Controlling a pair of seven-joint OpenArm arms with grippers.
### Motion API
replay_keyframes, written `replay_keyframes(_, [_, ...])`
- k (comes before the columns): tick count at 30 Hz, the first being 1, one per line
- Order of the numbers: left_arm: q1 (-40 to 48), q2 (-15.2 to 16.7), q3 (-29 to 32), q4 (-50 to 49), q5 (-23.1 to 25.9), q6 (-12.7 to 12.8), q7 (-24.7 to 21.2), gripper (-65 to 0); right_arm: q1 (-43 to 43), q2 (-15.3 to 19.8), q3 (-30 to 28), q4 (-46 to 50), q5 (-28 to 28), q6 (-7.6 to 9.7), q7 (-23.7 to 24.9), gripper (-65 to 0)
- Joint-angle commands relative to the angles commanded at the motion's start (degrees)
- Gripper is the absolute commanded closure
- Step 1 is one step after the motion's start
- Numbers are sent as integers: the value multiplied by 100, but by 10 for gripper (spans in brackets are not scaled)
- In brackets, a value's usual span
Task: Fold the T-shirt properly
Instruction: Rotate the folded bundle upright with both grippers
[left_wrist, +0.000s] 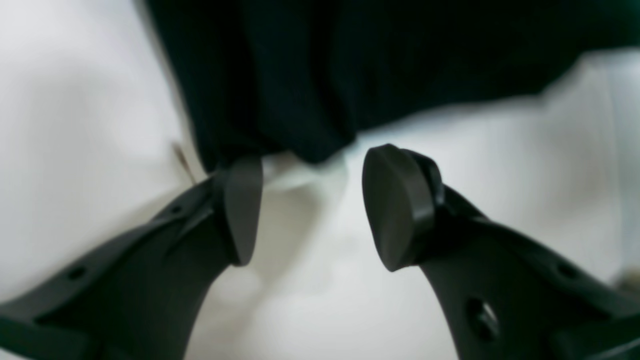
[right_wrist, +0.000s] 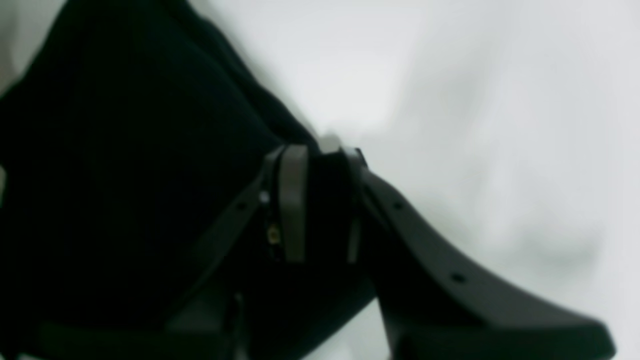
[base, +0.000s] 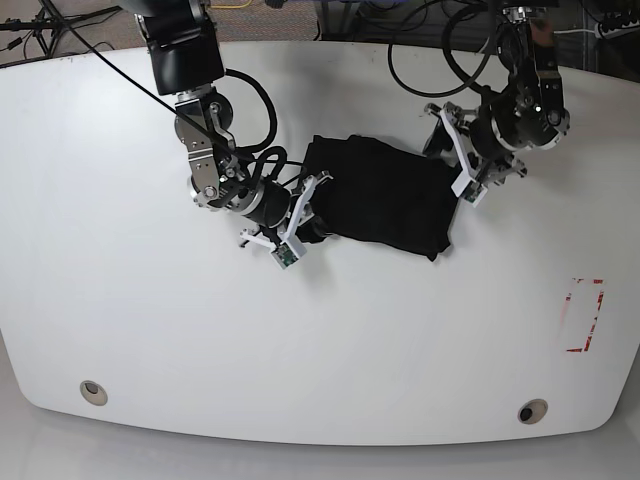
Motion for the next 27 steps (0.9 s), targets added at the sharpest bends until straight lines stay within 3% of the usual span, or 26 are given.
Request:
replay_keyframes(7, [-738,-9,211,-835,343,-9,-141,-318,-448,176,9,88,0,0,18,-95])
replay_keyframes(16, [-1679,0,360,-1758,563,-9,-149,-318,-1327,149,18,967,0,-53,0,-95])
replay_keyframes(27, [-2330,-9,580,-1635,563,0,-18,-318,-1873,-237,9,1758,0,-62,-44,-95])
